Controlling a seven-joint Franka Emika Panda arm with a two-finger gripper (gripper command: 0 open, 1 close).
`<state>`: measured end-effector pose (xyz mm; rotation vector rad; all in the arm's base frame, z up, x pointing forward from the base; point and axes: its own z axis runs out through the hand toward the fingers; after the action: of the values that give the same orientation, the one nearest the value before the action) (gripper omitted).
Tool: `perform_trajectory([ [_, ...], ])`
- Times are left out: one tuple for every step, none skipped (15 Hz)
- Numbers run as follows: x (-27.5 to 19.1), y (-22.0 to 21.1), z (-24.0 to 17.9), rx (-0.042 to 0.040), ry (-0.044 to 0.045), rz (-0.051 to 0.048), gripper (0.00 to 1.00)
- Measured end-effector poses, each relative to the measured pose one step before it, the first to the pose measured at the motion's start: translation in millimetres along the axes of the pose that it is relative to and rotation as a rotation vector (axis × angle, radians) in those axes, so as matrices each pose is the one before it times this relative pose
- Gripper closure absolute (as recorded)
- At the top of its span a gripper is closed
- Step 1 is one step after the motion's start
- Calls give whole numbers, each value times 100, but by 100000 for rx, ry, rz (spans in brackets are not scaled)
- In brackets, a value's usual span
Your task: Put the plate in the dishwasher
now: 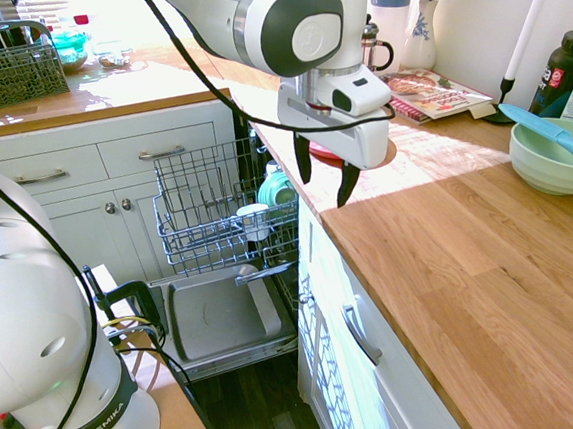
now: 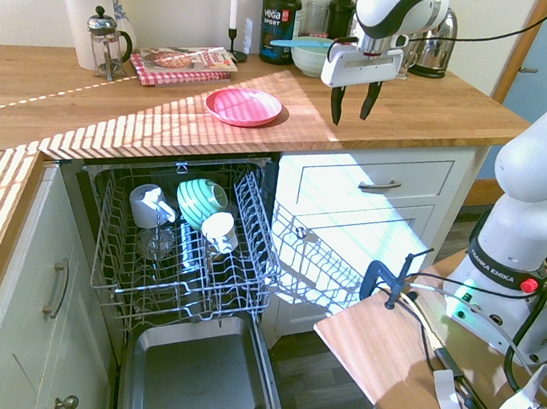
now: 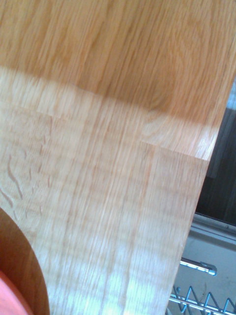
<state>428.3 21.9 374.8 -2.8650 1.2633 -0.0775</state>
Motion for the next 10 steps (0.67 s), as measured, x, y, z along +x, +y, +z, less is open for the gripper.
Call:
perform_trajectory([
  [50,42,29,0,-172,2,0],
  [222,88,-103,877,-204,-32,0],
  [326,-157,-356,2161,601,183,0],
  [515,-322,-574,2769,972,265,0],
  [643,-477,-603,3147,1053,-95,0],
  [782,-520,-391,3249,864,18,0],
  [993,-591,-80,3556,436,-332,0],
  [1100,-766,249,3912,-120,-559,0],
  [1183,-914,509,3964,-610,-856,0],
  [1236,-1085,659,4099,-536,-997,0],
])
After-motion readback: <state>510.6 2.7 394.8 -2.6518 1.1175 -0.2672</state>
